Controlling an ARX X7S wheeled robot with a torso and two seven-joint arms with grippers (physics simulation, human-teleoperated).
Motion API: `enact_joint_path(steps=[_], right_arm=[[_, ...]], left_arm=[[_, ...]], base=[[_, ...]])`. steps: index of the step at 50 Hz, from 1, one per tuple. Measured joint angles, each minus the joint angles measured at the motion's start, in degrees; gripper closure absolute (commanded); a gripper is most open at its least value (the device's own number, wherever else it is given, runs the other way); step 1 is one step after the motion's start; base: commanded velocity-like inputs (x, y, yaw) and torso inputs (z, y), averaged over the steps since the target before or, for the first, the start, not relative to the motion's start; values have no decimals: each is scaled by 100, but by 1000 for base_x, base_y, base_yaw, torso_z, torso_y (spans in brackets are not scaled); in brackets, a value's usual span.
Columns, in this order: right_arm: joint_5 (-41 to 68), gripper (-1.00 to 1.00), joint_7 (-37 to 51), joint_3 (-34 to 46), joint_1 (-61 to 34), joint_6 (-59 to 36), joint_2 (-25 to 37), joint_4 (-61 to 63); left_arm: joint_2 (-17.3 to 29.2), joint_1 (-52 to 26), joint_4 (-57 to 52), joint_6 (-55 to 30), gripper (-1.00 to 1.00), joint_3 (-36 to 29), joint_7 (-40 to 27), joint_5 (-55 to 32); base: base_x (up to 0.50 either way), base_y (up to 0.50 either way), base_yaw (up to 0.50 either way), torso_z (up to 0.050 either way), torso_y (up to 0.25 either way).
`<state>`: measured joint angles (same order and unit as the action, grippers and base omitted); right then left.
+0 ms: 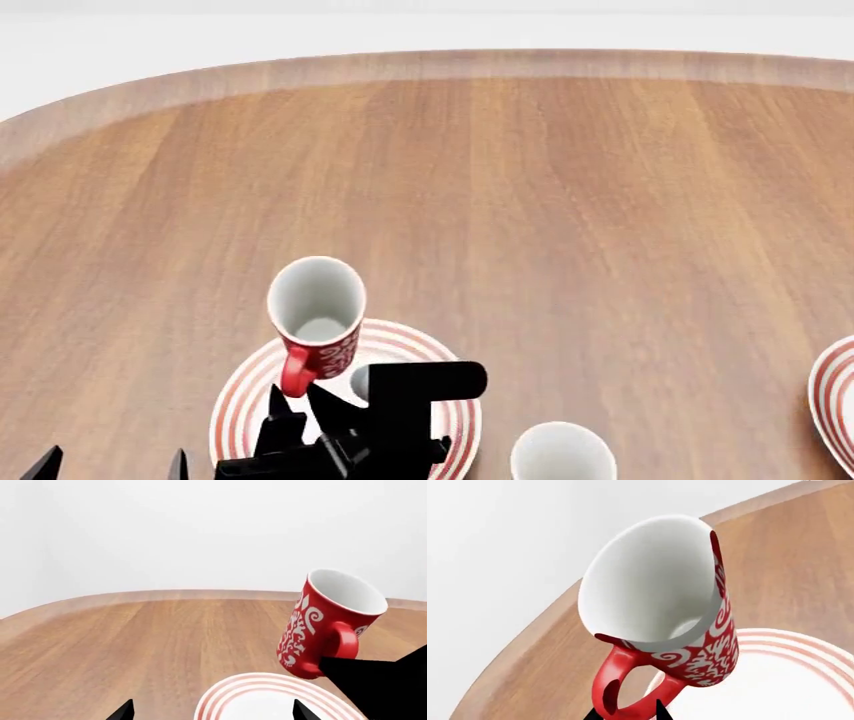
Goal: Put the red mug on the left plate.
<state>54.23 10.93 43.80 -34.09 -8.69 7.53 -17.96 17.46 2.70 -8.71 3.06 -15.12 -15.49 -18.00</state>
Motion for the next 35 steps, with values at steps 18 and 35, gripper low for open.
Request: enact_joint_path(steps=[18,35], right_arm=[[53,100,-286,20,-183,153,-352,-1089],[329,100,-339,467,-551,486,-637,-2133]], left_arm=[[37,21,-44,12,-100,-18,-35,-21],[67,27,-57,30,-100,-24,-55,-60]], base=[[0,0,0,0,0],[0,0,0,0,1]])
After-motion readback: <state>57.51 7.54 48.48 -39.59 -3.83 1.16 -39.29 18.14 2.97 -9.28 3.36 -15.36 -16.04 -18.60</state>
